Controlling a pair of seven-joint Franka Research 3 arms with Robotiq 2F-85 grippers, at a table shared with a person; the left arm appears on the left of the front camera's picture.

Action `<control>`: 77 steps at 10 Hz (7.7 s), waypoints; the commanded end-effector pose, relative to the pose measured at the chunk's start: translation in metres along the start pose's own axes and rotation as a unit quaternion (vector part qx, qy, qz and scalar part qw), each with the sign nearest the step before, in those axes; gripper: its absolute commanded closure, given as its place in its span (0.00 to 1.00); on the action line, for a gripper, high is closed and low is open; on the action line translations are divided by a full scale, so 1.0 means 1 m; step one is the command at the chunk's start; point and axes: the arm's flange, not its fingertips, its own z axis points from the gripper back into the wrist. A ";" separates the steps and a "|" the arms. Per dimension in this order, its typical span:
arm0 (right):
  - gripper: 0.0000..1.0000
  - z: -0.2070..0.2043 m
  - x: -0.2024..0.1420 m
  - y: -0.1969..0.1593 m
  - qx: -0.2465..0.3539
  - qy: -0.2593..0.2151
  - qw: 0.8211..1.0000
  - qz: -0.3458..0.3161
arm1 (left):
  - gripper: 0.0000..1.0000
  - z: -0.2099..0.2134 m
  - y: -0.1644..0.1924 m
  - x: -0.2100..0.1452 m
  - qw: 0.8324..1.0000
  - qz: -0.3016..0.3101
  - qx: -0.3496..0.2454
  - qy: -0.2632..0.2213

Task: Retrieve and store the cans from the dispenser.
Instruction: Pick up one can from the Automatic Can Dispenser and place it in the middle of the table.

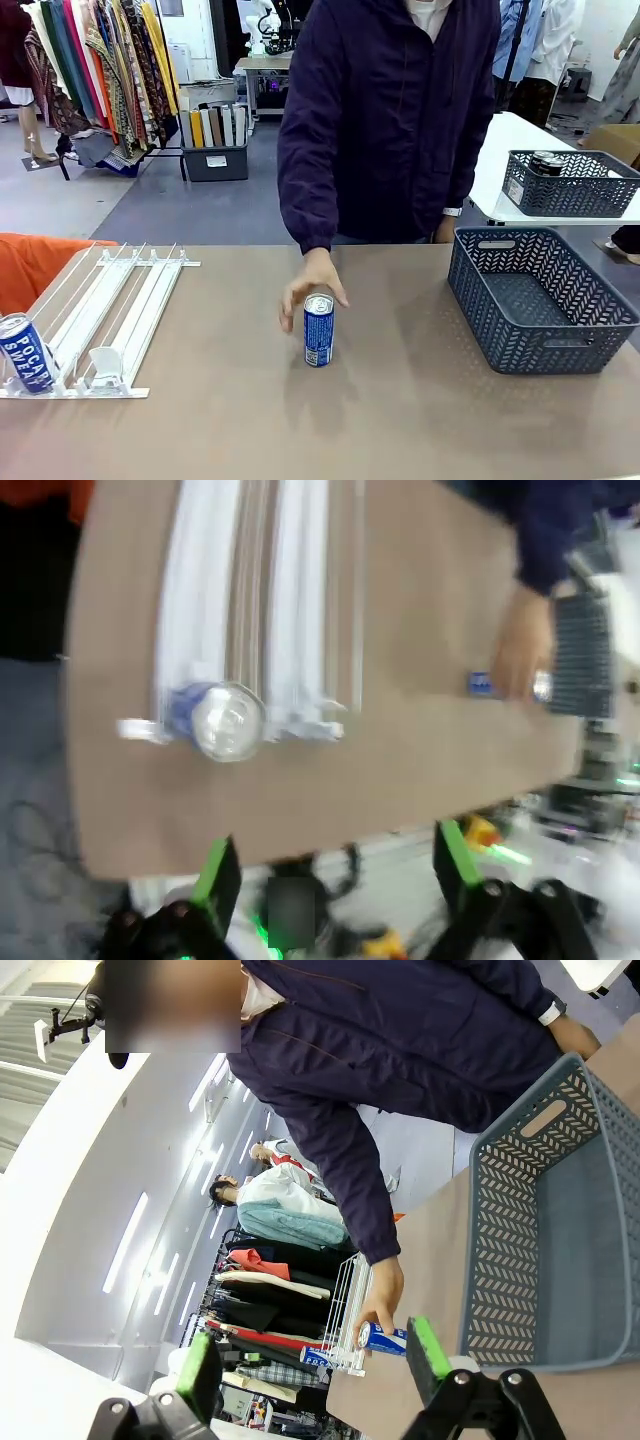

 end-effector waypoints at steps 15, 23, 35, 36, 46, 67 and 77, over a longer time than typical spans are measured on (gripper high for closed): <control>0.00 -0.003 0.004 0.006 0.010 -0.011 1.000 -0.008 | 0.00 -0.088 -0.020 0.041 0.969 -0.089 0.210 0.096; 0.00 -0.003 0.004 0.006 0.010 -0.011 1.000 -0.008 | 0.00 -0.140 0.006 0.049 0.960 -0.052 0.239 0.133; 0.00 -0.003 0.004 0.006 0.010 -0.011 1.000 -0.008 | 1.00 -0.149 0.015 0.051 0.963 -0.049 0.235 0.123; 0.00 -0.003 0.004 0.006 0.010 -0.011 1.000 -0.008 | 1.00 -0.144 0.010 0.048 0.965 -0.049 0.226 0.125; 0.00 -0.003 0.004 0.006 0.010 -0.011 1.000 -0.008 | 1.00 0.040 -0.069 0.006 0.985 -0.056 0.155 -0.045; 0.00 -0.003 0.004 0.006 0.010 -0.011 1.000 -0.008 | 1.00 -0.386 -0.415 0.000 0.875 -0.403 0.173 0.207; 0.00 -0.003 0.004 0.006 0.010 -0.011 1.000 -0.008 | 0.00 -0.304 -0.408 0.003 0.896 -0.385 0.147 0.162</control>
